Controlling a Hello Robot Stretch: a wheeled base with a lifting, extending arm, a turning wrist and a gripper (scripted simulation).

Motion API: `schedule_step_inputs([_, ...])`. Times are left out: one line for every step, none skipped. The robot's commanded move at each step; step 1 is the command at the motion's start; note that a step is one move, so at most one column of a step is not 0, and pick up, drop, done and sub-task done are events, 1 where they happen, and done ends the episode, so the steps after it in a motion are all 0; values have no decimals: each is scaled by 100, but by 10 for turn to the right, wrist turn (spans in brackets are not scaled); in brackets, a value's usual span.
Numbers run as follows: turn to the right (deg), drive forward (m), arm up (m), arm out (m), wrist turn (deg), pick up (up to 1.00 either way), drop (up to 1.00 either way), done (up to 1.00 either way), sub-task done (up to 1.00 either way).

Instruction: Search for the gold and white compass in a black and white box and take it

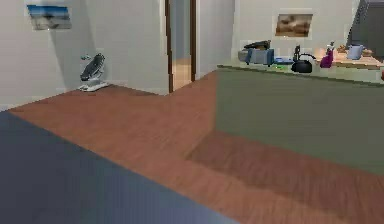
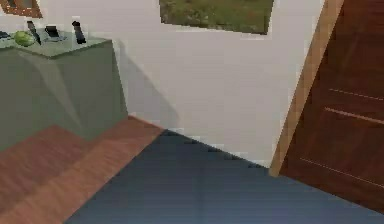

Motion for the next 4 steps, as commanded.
schedule_step_inputs([-450,0,0,0,0,0,0,0,0])
schedule_step_inputs([-360,0,0,0,0,0,0,0,0])
schedule_step_inputs([0,95,0,0,0,0,0,0,0])
schedule_step_inputs([-180,0,0,0,0,0,0,0,0])
